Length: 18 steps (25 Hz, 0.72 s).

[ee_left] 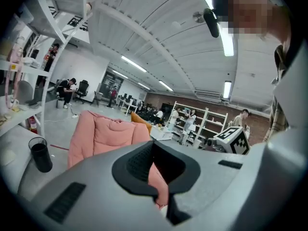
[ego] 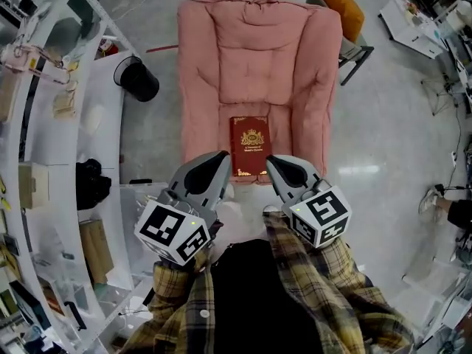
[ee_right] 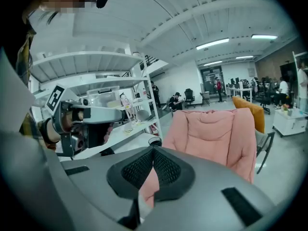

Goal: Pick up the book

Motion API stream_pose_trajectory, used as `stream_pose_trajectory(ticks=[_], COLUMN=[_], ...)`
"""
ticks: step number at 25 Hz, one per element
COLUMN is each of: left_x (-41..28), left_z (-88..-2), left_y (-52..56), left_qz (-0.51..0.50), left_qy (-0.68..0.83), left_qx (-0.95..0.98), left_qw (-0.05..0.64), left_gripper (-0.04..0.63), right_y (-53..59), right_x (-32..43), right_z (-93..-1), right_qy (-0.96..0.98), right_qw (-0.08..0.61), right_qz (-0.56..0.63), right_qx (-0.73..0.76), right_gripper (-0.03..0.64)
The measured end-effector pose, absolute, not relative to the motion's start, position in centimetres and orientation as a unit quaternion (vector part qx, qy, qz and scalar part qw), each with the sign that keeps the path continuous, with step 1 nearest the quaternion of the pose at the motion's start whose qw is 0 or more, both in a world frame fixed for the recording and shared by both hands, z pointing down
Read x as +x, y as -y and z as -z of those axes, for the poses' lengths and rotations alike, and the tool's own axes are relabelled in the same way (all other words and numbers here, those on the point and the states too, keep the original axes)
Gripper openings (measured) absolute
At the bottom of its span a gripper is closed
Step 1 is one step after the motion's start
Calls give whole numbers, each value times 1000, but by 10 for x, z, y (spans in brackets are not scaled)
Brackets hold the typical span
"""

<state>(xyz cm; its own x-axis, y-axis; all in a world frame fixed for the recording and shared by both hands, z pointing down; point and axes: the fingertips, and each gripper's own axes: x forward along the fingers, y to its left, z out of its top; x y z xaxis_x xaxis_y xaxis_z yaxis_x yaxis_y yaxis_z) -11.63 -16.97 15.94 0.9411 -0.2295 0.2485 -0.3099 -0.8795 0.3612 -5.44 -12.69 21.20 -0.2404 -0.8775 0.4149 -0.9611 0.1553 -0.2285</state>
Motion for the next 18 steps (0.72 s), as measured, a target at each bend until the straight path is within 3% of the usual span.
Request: stream_pose_trajectory(ticks=[10,18], left_x=[-112,-96], left_z=[-208,-270], left_y=[195,197], left_qz=[-179,-221], left_qy=[20,6], left_qx=[961,937], left_qw=[210,269], left_gripper=[3,3], right_y=[142,129], right_x=[-64,-55], right_z=[-229,-267], right_qy=[673,646], right_qw=[72,61], right_qz=[-267,-321], right_qx=[686,690], right_gripper=[17,17])
